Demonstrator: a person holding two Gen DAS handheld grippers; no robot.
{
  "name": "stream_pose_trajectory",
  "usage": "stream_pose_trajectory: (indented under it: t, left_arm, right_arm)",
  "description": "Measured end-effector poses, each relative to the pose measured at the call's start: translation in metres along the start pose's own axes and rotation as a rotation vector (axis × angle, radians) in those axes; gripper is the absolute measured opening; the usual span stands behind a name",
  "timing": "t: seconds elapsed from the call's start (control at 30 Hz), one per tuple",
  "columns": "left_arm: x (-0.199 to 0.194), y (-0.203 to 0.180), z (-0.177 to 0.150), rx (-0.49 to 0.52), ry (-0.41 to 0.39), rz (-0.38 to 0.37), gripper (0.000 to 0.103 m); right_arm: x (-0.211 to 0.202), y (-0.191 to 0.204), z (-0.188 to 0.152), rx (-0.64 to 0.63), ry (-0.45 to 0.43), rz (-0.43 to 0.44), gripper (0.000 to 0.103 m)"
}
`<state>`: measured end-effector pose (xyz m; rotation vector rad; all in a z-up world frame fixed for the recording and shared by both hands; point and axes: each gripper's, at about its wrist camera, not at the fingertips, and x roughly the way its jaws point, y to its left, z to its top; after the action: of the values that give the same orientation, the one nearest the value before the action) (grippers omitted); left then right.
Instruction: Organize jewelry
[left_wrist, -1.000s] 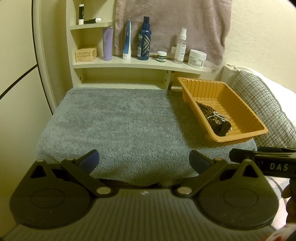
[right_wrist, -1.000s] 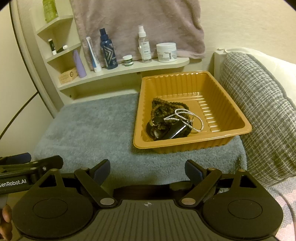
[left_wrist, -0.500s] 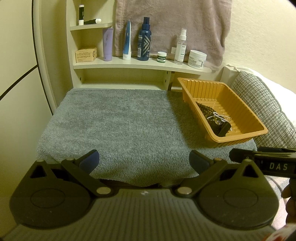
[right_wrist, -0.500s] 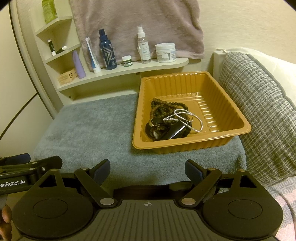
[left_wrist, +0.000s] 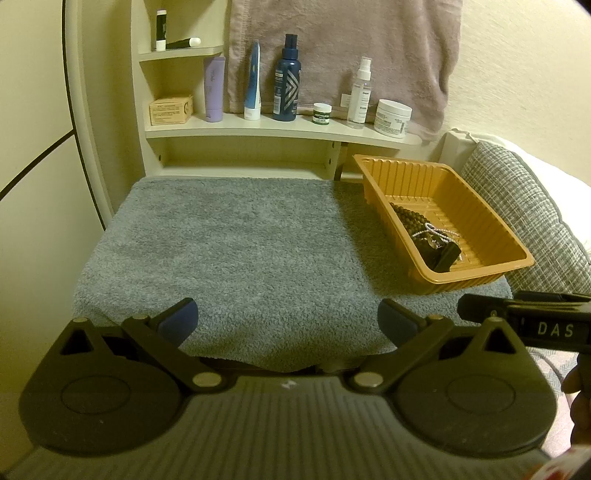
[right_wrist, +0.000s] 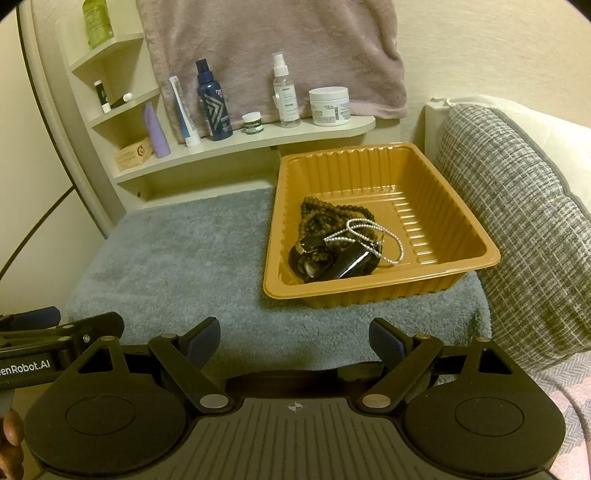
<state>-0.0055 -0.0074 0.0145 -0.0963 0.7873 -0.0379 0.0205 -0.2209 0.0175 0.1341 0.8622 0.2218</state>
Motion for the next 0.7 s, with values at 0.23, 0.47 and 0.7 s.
stream_pose_trajectory:
  t: [0.23, 0.47, 0.7]
  left_arm:
    - [0.0006, -0.0010, 0.0002, 0.003, 0.000, 0.001, 0.103]
    - [0.0013, -0.0020, 0.0003, 0.005, 0.000, 0.002, 0.103]
    - [0.0023, -0.0029, -0.0002, 0.009, 0.000, 0.000, 0.103]
  right_arm:
    - [0.0001, -0.0011, 0.0012, 0.002, -0.001, 0.000, 0.087]
    - [0.0001, -0.0010, 0.0009, 0.002, -0.001, 0.000, 0.087]
    - [0.0004, -0.0011, 0.0007, 0.001, -0.002, 0.001, 0.087]
